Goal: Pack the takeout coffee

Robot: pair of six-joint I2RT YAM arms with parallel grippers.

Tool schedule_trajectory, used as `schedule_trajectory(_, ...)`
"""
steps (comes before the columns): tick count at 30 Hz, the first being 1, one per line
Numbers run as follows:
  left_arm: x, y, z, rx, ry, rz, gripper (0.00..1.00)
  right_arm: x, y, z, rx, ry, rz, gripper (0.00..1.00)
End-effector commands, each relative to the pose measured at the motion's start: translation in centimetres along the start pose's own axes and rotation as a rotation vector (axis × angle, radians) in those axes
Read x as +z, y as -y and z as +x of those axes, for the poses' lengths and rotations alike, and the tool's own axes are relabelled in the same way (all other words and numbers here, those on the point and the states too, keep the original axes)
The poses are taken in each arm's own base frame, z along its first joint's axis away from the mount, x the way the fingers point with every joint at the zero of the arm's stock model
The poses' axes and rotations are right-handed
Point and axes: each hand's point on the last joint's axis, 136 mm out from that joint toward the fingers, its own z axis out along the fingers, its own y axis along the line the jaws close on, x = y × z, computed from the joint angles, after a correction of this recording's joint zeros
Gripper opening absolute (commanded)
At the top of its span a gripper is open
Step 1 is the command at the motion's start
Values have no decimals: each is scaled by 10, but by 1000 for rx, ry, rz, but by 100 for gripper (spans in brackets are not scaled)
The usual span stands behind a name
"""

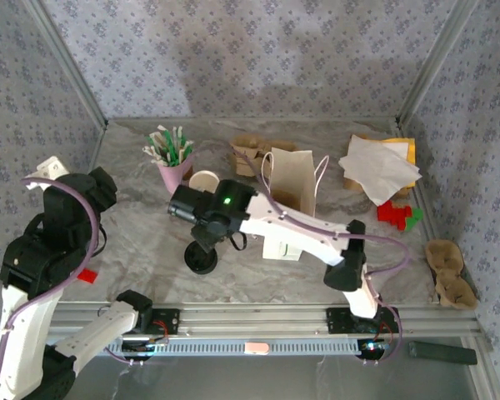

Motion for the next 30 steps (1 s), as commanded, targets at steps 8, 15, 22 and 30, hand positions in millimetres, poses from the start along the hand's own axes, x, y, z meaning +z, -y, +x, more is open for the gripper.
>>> schedule_trajectory(8,8,6,11,36,-15,21,63,80,31,29,301,-177,0,62)
schedule_trajectory(15,12,11,13,46,-15,29,64,127,59,36,456,-230,21,67)
schedule_trajectory(22,15,14,11,63,-7,28,64,159,72,33,536,-266,22,69)
schedule_trajectory(30,18,13,11,68,-3,19,65,179,85,45,560,-322,74,71)
